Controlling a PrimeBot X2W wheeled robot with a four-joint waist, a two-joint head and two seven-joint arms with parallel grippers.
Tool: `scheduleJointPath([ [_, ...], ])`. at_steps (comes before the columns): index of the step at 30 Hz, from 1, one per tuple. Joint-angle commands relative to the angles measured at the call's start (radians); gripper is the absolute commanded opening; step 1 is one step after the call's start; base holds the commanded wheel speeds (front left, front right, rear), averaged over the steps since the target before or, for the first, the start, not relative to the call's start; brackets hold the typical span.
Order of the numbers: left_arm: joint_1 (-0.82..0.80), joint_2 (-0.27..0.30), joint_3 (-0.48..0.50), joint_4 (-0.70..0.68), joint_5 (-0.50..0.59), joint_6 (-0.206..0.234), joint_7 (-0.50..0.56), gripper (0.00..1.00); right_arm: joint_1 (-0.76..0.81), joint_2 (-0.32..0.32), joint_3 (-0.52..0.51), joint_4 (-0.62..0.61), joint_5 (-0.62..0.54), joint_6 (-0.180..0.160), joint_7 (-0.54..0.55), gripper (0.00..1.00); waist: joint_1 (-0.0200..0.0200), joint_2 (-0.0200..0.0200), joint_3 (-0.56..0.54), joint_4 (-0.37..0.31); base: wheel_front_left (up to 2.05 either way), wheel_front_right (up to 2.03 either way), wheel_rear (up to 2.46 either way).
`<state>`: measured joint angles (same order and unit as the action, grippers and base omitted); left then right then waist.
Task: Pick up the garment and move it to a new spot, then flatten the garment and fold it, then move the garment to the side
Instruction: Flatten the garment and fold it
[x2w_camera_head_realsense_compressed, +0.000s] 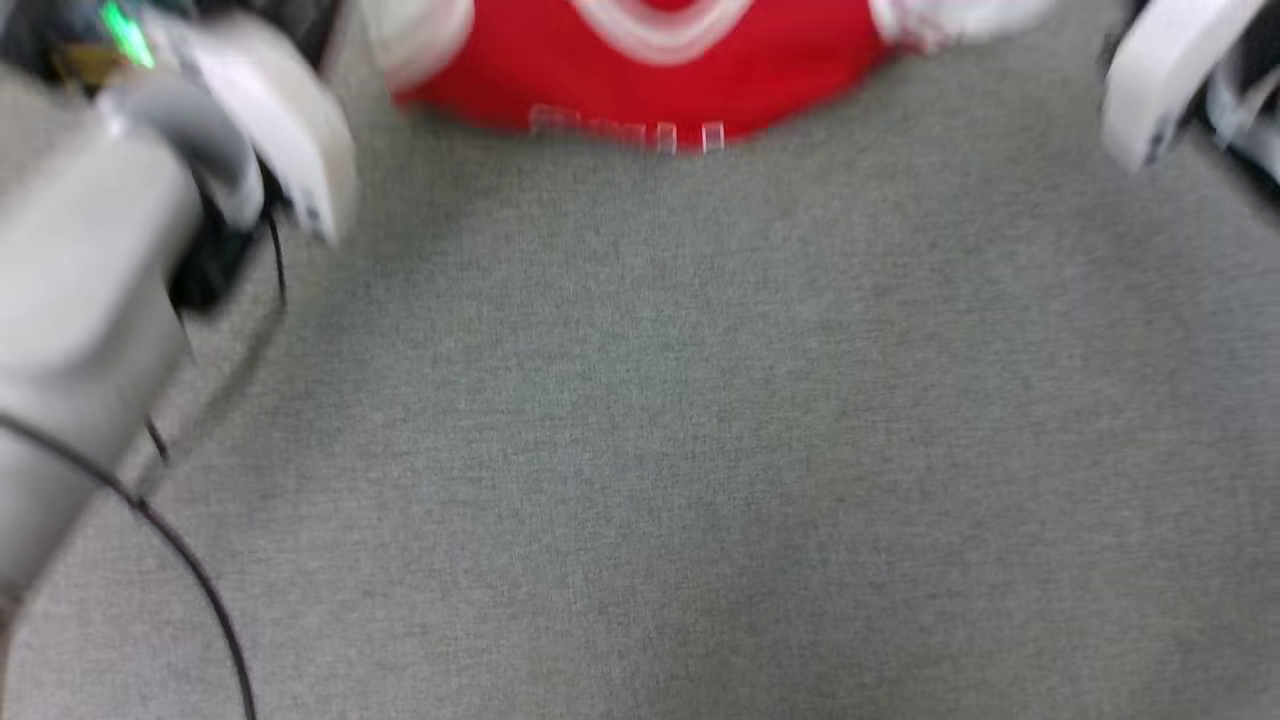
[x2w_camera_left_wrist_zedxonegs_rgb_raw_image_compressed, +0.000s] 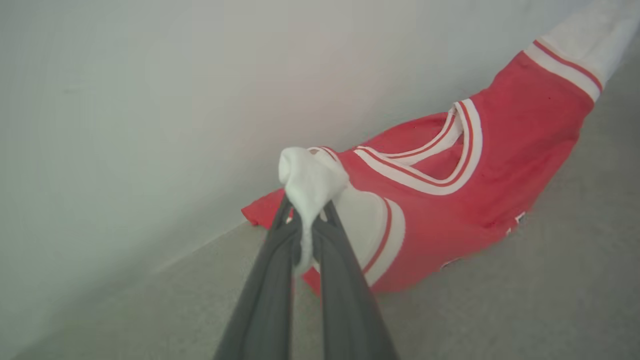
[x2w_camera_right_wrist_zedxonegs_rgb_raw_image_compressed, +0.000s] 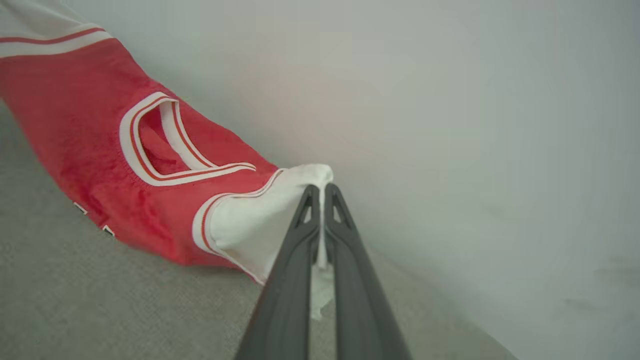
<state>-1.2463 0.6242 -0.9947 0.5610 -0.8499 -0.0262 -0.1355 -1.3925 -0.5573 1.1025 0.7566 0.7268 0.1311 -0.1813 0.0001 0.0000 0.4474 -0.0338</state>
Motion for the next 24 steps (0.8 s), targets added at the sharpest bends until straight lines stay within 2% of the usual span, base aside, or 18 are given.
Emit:
scheduleJointPath([
  [1,0.067,0.018,-0.011,-0.023,-0.012,0.013,-0.006,0.00,0.058,-0.015,0.014,-0.015,0.021,-0.001,-0.011,0.00,-0.0001,0.0000,-0.046,-0.008,0.00,0.00,0.00],
  [7,0.359,0.090,-0.033,-0.164,-0.075,0.097,-0.063,0.00,0.287,-0.078,0.073,-0.086,0.085,-0.001,-0.050,0.00,-0.0001,0.0000,-0.131,-0.020,0.00,0.00,0.00],
  [12,0.589,0.162,-0.054,-0.300,-0.125,0.181,-0.091,0.00,0.473,-0.135,0.081,-0.122,0.129,-0.001,-0.065,0.00,-0.0001,0.0000,-0.204,-0.037,0.00,0.00,0.00],
  [17,0.776,0.211,-0.081,-0.391,-0.163,0.247,-0.107,0.00,0.650,-0.187,0.046,-0.130,0.143,-0.001,-0.076,0.00,-0.0001,0.0000,-0.263,-0.040,0.00,0.00,0.00],
  [24,0.939,0.246,-0.084,-0.415,-0.174,0.306,-0.123,0.00,0.881,-0.233,-0.070,-0.134,0.145,-0.001,-0.082,0.00,-0.0001,0.0000,-0.322,-0.042,0.00,0.00,0.00],
])
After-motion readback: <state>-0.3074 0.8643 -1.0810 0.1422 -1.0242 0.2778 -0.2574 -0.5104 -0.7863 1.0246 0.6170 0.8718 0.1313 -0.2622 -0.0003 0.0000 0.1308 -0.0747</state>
